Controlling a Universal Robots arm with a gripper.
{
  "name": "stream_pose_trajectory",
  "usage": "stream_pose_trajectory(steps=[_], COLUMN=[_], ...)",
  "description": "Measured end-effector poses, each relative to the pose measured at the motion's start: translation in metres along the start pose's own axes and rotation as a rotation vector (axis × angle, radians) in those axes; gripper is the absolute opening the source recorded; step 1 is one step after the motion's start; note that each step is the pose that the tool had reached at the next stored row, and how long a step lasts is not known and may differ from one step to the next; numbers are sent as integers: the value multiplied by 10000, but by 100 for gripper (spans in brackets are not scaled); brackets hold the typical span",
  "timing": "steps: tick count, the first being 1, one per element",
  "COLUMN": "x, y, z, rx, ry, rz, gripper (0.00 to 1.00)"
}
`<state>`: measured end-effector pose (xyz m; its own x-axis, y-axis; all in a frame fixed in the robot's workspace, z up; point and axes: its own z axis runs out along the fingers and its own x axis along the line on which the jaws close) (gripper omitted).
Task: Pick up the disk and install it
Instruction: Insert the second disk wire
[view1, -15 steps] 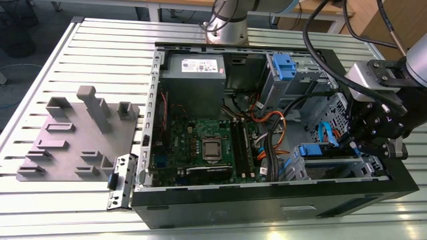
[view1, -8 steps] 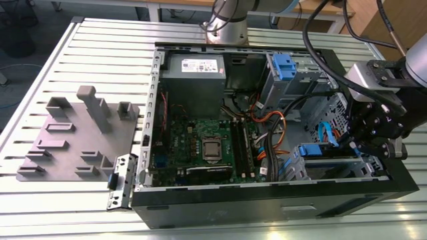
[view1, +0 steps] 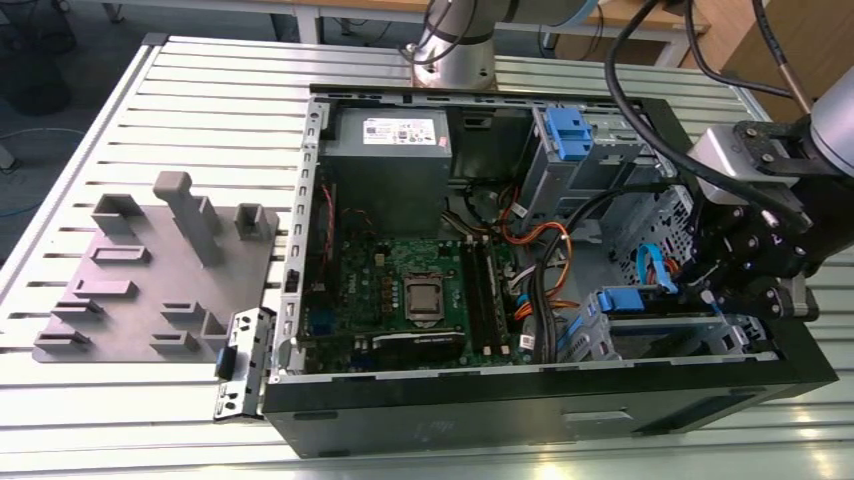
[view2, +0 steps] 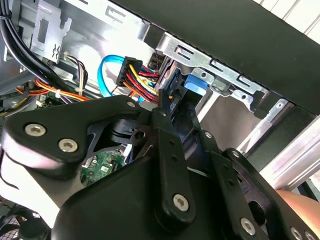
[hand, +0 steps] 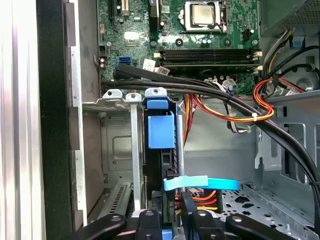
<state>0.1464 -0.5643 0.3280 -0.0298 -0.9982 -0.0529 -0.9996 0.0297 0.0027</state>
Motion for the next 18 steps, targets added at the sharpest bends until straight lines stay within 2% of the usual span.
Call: stream_pose_trajectory(steps=[3, 9, 11, 18], x=[-2, -14, -18, -19], y=[0, 1, 1, 1], z=[-31, -261, -313, -334], rx=[0, 0, 0, 0], ry=[2, -1, 0, 0], rz=[0, 0, 0, 0], gripper=[30, 30, 30, 30])
